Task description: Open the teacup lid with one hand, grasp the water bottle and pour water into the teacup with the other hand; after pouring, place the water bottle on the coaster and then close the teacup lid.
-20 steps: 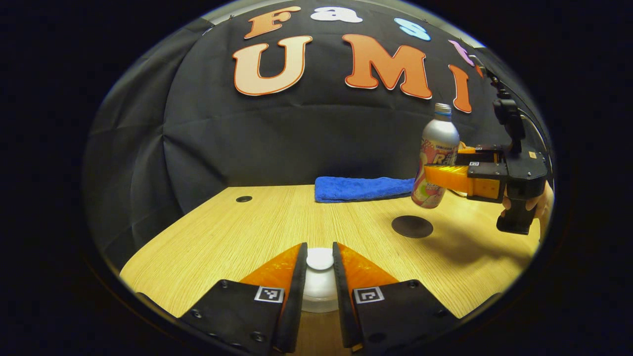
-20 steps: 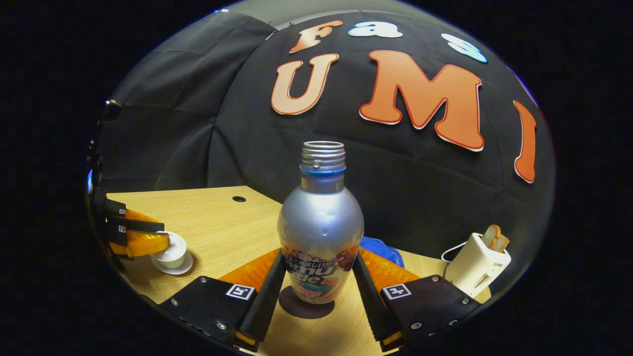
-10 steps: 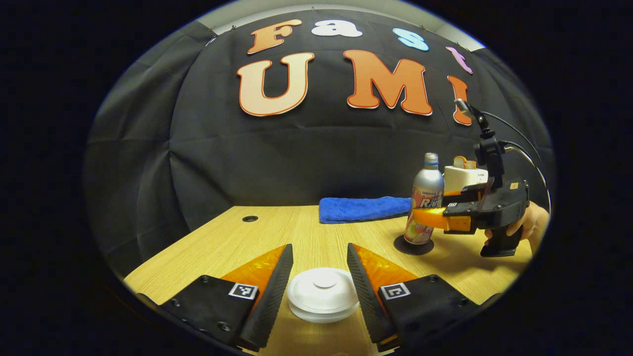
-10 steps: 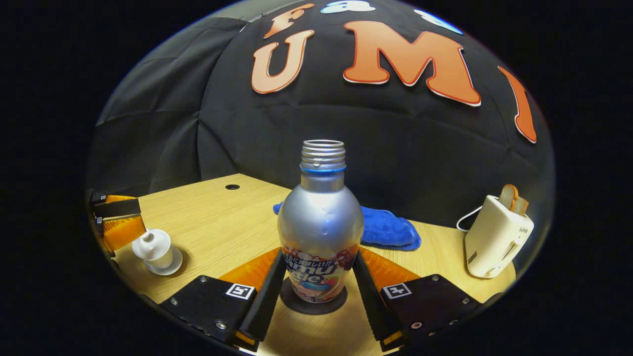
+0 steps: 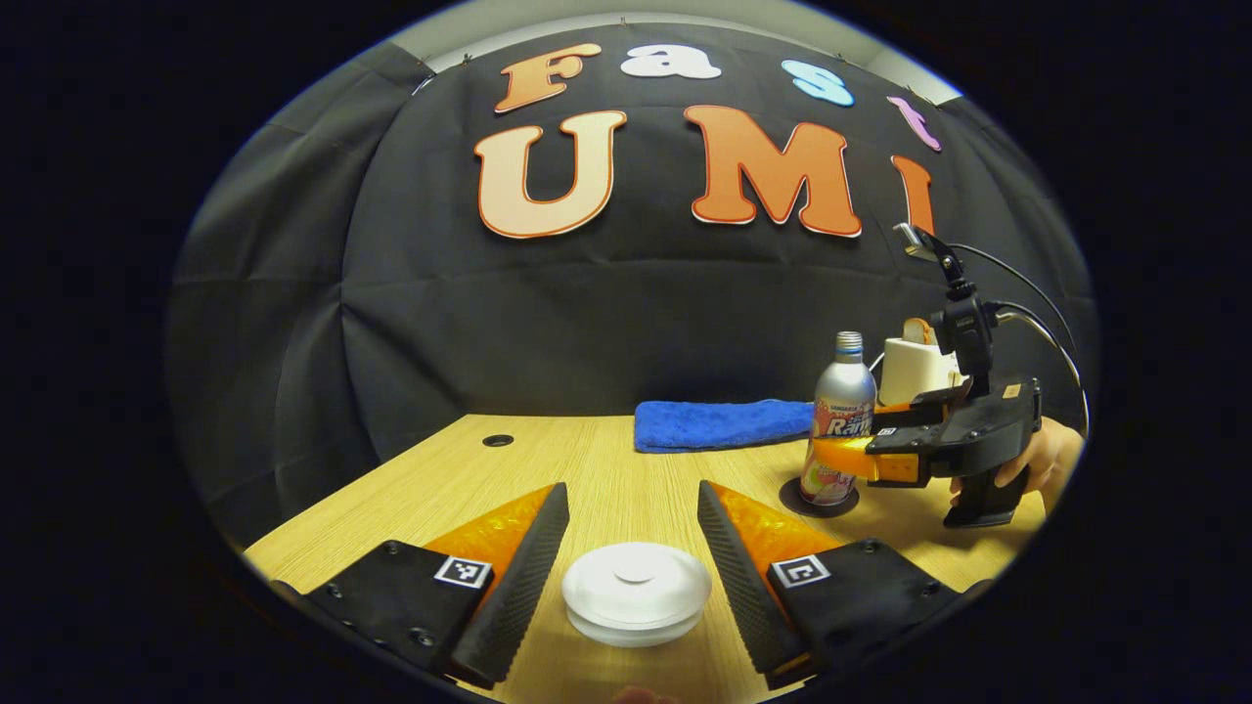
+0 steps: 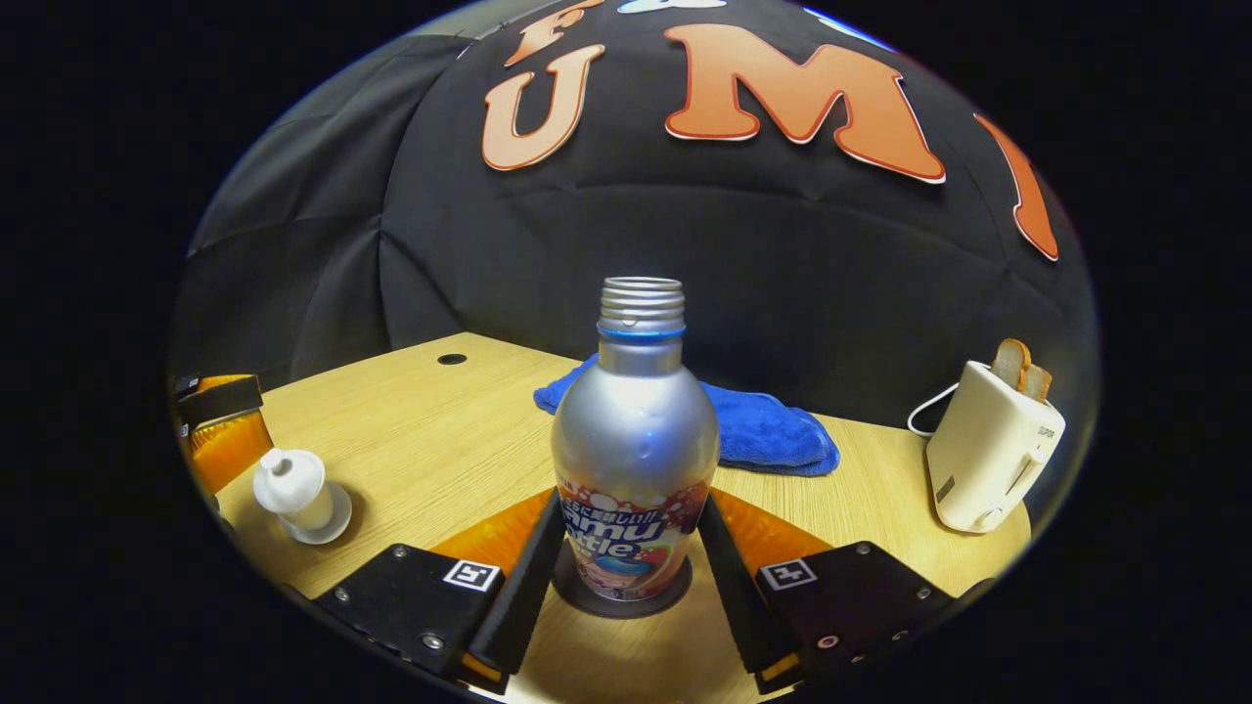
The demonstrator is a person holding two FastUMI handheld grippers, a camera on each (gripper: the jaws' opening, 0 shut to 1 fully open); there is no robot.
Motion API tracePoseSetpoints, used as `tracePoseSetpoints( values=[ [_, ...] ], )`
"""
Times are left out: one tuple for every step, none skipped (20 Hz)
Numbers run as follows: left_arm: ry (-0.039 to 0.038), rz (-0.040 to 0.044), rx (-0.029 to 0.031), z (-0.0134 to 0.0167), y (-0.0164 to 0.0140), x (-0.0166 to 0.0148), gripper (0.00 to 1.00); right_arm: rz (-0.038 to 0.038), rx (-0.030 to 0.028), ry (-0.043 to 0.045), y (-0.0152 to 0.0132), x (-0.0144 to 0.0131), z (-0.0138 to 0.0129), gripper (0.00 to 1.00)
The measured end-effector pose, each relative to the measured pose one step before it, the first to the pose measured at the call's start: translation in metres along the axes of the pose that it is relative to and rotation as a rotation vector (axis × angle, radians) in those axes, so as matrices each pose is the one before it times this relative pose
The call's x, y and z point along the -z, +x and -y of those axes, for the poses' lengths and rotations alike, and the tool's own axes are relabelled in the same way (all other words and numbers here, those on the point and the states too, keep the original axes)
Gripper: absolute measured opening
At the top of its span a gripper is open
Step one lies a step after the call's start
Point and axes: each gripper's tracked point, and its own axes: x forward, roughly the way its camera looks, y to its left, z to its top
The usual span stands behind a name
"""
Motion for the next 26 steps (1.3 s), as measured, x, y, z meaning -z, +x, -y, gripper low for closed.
tracePoseSetpoints(
  values=[
    [-0.0018,0.00808,-0.00261,0.00126,0.00066,-0.00398,0.89,-0.00266,-0.00619,0.00625,-0.0021,-0.00022,-0.00131,0.84],
    [-0.00306,0.00982,-0.00033,0.0014,0.00038,-0.00529,0.94,0.00553,-0.00629,0.00166,-0.00277,-0.00123,-0.00121,0.85],
    [-0.00596,0.01308,-0.00103,0.00233,0.00093,-0.00504,0.94,0.00488,-0.00384,-0.00557,-0.00364,-0.00078,-0.00035,0.91],
    [-0.00855,0.01397,0.00253,0.00261,0.00101,-0.00745,0.94,0.01063,-0.00063,-0.00588,-0.00507,-0.00144,0.00035,0.93],
    [-0.01016,0.013,-0.00218,0.00242,-0.00011,-0.00539,0.94,0.01002,0.00083,-0.00204,-0.00424,-0.00235,0.00053,0.96],
    [-0.01139,0.01213,-0.00101,0.00199,-0.00099,-0.00667,0.94,0.00989,-0.0007,0.00343,-0.00463,-0.00144,0.00063,0.97],
    [-0.01131,0.01044,0.00009,0.00277,-0.00016,-0.00528,0.9,0.0038,0.00267,0.00417,-0.00487,-0.00136,0.00229,0.98],
    [-0.01053,0.00895,-0.00104,0.0015,0.0008,-0.00415,0.94,0.00467,0.00301,0.00369,-0.00629,-0.00117,0.00369,0.98],
    [-0.00886,0.00884,0.00031,0.00152,0.00082,-0.00473,0.94,0.00846,0.00317,0.00231,-0.00553,-0.00285,0.00297,0.98],
    [-0.00812,0.00852,-0.00345,0.00018,0.00078,-0.00467,0.94,0.01217,0.00876,0.00452,-0.00598,-0.003,0.0048,0.98],
    [-0.01046,0.00684,0.00195,0.00329,0.00249,-0.00265,0.94,0.01006,0.01226,0.00513,-0.00669,-0.00332,0.00587,0.98],
    [-0.01062,0.00293,0.00465,0.004,0.00008,-0.0038,0.94,0.01478,0.01364,0.00461,-0.00817,-0.0043,0.00692,0.98],
    [-0.0082,0.00579,0.00375,0.00272,0.00054,-0.00469,0.9,0.01938,0.01533,0.0016,-0.00739,-0.00649,0.00675,0.98],
    [-0.00269,0.00585,0.00517,0.00302,0.00213,-0.00407,0.9,0.02419,0.01485,-0.00112,-0.00869,-0.00741,0.00683,0.98],
    [0.00139,0.00771,0.00225,0.00415,0.00044,-0.00308,0.9,0.03278,0.01777,-0.00547,-0.00911,-0.01085,0.00687,0.98],
    [0.00257,0.00687,0.00294,0.00249,0.00049,-0.00468,0.9,0.027,0.01627,-0.00795,-0.00774,-0.00949,0.00626,0.98],
    [0.00132,0.00843,0.00405,0.00418,0.00033,-0.0054,0.9,0.02536,0.01847,-0.0099,-0.00726,-0.00989,0.00576,0.98],
    [0.00112,0.00734,0.00298,0.00375,0.00096,-0.00592,0.91,0.02553,0.0166,-0.01147,-0.00789,-0.0094,0.00524,0.98],
    [0.00105,0.00748,0.00495,0.00314,0.00106,-0.00435,0.92,0.02551,0.01698,-0.01157,-0.00522,-0.00979,0.00443,0.98],
    [0.00391,0.00675,0.0011,0.00323,0.00075,-0.0053,0.94,0.02619,0.01476,-0.01305,-0.00584,-0.01047,0.00343,0.98],
    [0.00445,0.0096,0.00064,0.00247,-0.00224,-0.00561,0.95,0.02531,0.01511,-0.01336,-0.0048,-0.01005,0.00324,0.98],
    [0.00516,0.00778,-0.00169,0.00221,-0.00089,-0.00498,0.96,0.02397,0.01305,-0.01381,-0.0084,-0.00814,0.00313,0.98],
    [0.00566,0.00703,-0.00299,0.00009,-0.00138,-0.00382,0.97,0.02791,0.01319,-0.01021,-0.00562,-0.0085,0.00102,0.98],
    [0.00435,0.00767,-0.00139,0.0022,-0.00164,-0.0034,0.97,0.02165,0.0183,-0.00604,-0.00363,-0.00888,0.0036,0.98],
    [0.00493,0.00539,-0.00251,0.00233,-0.00169,-0.0033,0.97,0.02217,0.01376,-0.00336,-0.00338,-0.00796,0.00276,0.98],
    [0.00748,0.00703,-0.00591,-0.00023,-0.00113,-0.00444,0.96,0.02033,0.01118,0.00123,-0.00408,-0.00717,0.0029,0.98]
  ],
)
